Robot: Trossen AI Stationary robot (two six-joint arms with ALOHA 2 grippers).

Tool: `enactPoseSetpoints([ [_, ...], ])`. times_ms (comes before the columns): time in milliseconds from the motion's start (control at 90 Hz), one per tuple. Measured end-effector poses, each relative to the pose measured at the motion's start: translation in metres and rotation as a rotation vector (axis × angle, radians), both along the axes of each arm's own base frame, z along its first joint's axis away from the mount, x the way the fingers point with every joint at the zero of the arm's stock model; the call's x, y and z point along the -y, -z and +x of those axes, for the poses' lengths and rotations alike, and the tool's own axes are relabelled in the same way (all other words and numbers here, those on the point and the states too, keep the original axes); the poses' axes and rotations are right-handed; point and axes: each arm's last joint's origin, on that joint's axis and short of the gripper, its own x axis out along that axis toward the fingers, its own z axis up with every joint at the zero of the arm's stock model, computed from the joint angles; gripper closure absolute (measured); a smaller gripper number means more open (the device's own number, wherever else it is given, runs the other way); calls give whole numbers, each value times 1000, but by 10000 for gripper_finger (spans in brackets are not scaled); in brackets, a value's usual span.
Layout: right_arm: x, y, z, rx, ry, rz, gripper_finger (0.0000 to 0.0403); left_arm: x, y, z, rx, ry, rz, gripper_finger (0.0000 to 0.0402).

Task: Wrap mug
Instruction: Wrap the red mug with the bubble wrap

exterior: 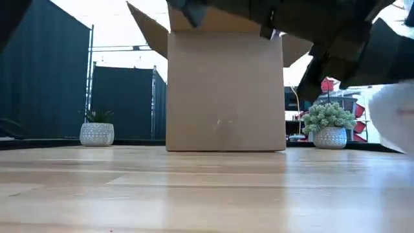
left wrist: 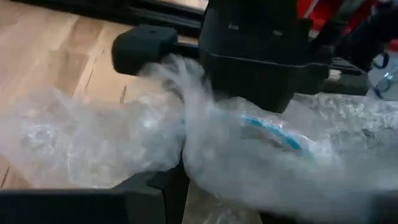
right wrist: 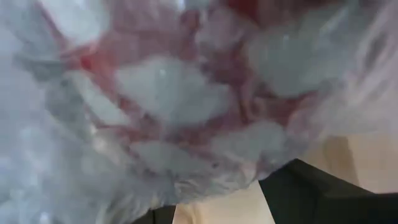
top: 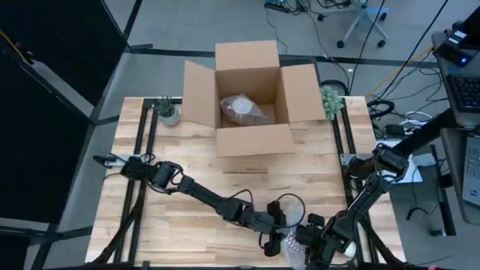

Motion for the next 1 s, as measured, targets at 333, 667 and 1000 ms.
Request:
enactPoseSetpoints([
  [333, 0, -8, -5, 30, -43, -17, 220, 1, -19, 0, -133, 18, 77, 261],
  [667, 1, -57, -38, 33, -110, 75, 220, 0, -19, 1, -133, 17, 78, 261],
  [1000, 4, -87, -45, 218, -48, 112, 220, 0, -18, 1, -134, 11, 80, 261],
])
